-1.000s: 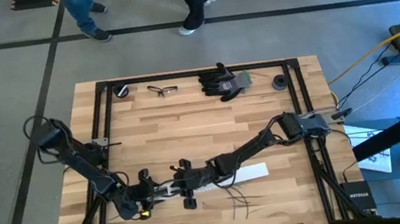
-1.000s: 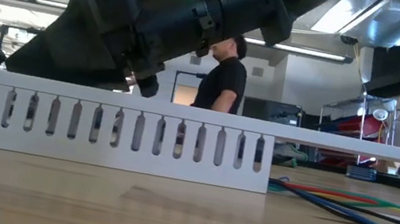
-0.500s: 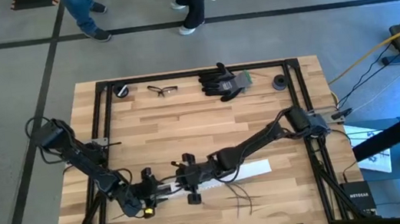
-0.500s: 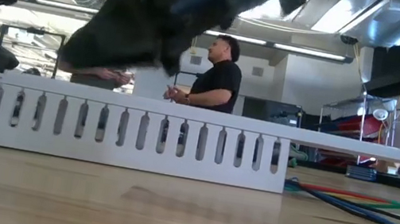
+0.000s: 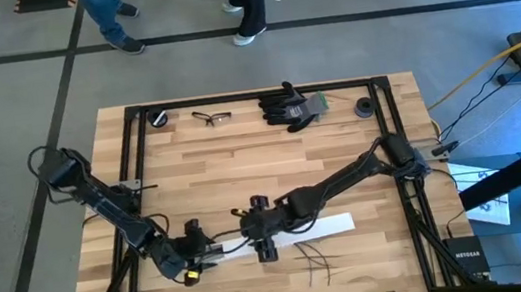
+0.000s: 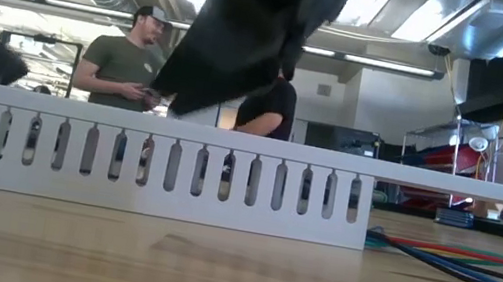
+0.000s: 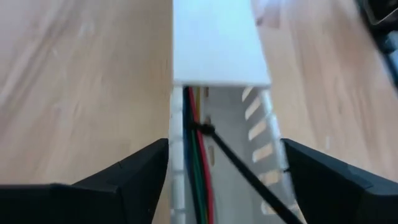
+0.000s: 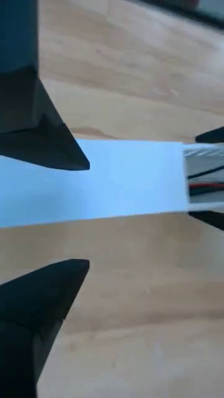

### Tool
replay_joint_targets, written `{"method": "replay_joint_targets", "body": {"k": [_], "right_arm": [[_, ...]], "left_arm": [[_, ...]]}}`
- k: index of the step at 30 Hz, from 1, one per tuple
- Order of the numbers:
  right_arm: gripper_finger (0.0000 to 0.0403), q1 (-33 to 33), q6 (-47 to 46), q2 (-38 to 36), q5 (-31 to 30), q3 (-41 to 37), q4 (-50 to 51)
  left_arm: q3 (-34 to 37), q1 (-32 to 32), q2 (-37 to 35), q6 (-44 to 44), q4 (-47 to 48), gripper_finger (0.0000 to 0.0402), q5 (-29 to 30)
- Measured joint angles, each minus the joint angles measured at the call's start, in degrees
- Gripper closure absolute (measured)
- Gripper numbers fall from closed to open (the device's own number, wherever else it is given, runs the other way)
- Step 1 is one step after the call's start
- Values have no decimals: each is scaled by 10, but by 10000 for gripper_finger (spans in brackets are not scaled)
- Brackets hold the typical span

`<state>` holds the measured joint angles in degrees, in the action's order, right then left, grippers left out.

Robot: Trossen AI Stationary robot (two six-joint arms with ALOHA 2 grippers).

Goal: Ziptie cables
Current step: Close the cable duct

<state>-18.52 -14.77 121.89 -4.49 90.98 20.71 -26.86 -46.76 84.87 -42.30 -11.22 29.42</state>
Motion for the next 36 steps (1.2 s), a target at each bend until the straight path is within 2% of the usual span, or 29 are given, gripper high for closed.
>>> {"method": "replay_joint_targets", "body": {"k": [4, 12, 18, 29, 36], "right_arm": [[165, -18, -2, -21, -43, 2, 9], [169, -58, -18, -2, -140, 1, -22], [170, -63, -20, 26, -132, 1, -64], [171, -63, -41, 42, -74, 1, -88], [171, -59, -60, 60, -72, 2, -134]], "left_arm": [[-10, 0, -5, 26, -1, 113, 12], [-11, 0, 22, 34, -23, 113, 27], [-11, 3, 41, 43, -43, 122, 44], [-12, 4, 60, 41, -63, 193, 49], [-12, 4, 60, 43, -62, 193, 49]]}}
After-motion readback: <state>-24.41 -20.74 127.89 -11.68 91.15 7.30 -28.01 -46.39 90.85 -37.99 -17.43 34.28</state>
